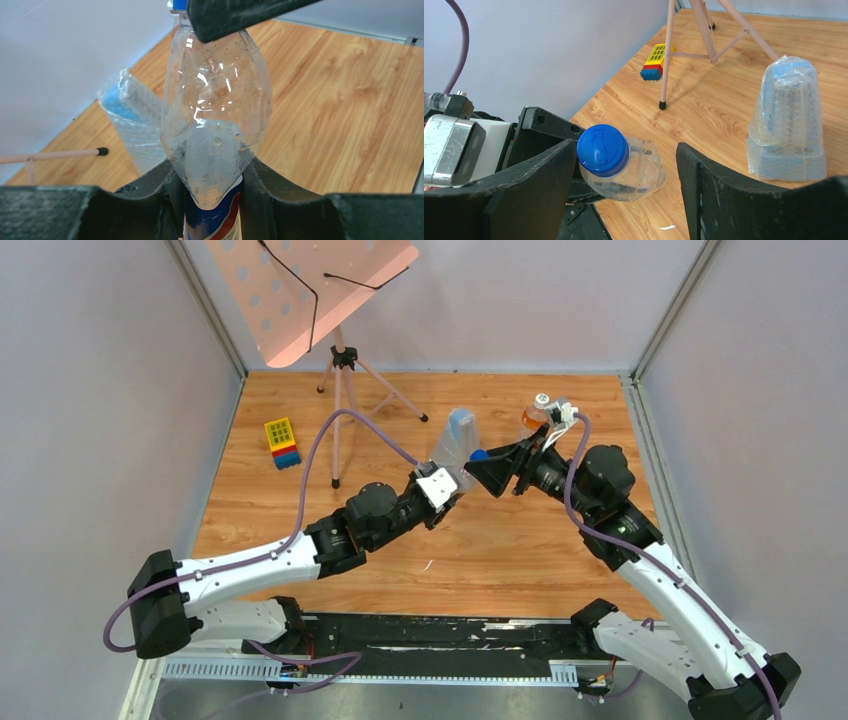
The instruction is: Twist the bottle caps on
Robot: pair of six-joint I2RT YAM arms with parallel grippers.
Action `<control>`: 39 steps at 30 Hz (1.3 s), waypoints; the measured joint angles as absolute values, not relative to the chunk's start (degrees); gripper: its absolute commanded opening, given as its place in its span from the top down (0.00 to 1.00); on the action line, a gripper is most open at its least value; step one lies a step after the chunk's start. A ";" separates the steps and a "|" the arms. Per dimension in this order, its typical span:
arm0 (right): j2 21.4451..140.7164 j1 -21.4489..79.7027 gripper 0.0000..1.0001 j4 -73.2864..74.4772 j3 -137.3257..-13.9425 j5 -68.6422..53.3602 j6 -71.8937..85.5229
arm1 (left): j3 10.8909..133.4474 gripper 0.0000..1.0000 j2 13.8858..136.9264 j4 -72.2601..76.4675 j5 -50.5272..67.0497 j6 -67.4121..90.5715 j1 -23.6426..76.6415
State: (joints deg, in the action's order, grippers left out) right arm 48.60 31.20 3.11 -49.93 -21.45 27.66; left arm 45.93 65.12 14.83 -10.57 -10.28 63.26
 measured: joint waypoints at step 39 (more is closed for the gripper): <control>58.02 21.82 1.00 19.20 -57.21 24.73 12.53 | 45.93 0.00 35.94 -16.64 -24.27 2.57 41.19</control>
State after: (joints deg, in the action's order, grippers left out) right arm 58.02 21.82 19.20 -57.21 24.73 12.53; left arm 45.93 35.94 -16.64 -24.27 2.57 41.19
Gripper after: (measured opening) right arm 0.363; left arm 0.997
